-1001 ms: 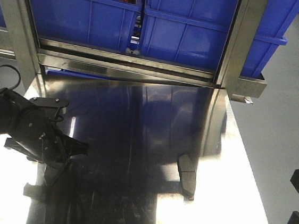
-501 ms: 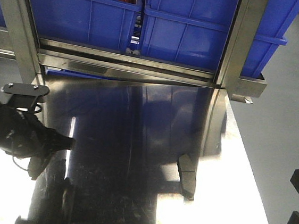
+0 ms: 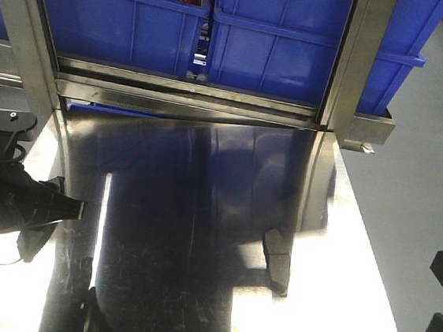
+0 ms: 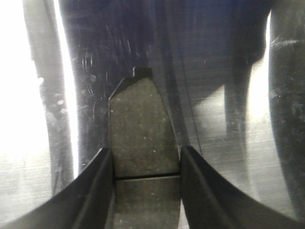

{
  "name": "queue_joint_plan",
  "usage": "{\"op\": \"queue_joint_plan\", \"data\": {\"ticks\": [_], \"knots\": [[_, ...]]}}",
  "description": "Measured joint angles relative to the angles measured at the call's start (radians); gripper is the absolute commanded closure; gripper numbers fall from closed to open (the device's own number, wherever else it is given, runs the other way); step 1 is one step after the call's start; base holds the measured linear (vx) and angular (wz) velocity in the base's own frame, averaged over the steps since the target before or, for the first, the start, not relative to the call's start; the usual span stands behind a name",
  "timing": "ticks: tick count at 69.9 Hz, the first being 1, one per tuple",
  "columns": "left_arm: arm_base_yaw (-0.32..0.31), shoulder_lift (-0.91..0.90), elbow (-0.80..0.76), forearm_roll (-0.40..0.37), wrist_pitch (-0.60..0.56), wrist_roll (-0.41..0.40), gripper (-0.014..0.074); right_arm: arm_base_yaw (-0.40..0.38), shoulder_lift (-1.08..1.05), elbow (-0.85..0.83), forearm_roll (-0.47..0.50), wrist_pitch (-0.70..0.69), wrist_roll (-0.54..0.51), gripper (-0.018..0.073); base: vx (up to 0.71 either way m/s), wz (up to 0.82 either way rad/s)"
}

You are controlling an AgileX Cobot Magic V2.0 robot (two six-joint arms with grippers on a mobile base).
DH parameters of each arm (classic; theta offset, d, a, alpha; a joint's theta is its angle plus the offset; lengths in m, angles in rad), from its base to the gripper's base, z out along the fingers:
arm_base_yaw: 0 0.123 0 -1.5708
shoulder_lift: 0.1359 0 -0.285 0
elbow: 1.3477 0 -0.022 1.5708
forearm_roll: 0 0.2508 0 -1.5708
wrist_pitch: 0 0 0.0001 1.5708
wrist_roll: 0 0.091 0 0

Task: Move and align brake pads A on conveyor
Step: 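Lift the brake pad with the left gripper and hold it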

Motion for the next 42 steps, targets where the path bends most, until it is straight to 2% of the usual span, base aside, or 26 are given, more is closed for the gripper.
{"op": "queue_joint_plan", "data": {"ticks": [42], "knots": [[0.000, 0.000, 0.000, 0.002, 0.001, 0.001, 0.0539, 0.000, 0.000, 0.000, 0.000, -0.003, 0.000, 0.0568, 0.00, 0.00]]}}
